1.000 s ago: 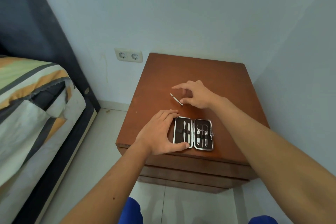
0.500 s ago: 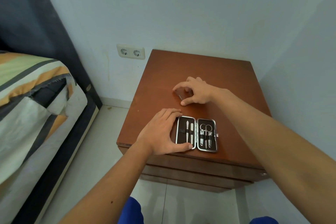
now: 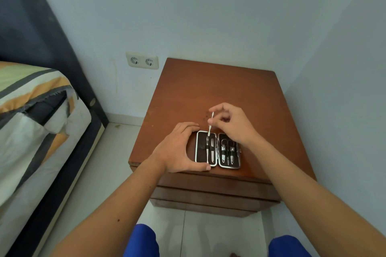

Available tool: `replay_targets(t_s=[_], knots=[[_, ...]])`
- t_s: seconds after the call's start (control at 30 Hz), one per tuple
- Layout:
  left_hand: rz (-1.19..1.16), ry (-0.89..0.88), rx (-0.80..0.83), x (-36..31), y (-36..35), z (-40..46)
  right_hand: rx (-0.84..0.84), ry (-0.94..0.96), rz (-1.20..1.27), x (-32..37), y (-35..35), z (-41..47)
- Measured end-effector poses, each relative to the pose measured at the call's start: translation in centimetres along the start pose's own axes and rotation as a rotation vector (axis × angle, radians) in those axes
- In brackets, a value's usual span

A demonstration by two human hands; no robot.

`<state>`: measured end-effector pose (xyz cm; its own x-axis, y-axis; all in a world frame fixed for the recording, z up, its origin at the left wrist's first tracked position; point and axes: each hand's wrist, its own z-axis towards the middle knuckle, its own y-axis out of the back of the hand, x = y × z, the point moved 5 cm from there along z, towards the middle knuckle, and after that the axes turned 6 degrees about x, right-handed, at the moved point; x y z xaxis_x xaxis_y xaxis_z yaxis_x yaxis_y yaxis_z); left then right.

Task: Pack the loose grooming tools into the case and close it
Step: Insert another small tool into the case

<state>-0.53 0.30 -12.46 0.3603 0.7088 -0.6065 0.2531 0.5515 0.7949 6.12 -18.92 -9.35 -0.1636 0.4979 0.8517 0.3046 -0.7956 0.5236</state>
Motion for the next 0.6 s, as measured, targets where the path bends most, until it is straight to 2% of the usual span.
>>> replay_targets(t_s=[0.33, 0.6], knots=[[-0.064, 0.029, 0.041, 0.7, 0.2, -0.2, -0.009, -0.056, -0.004, 0.7, -2.3, -1.0], [-0.085, 0.059, 0.032, 0.8, 0.3, -0.3, 0.047, 0.007, -0.044, 0.2, -2.9, -1.2]])
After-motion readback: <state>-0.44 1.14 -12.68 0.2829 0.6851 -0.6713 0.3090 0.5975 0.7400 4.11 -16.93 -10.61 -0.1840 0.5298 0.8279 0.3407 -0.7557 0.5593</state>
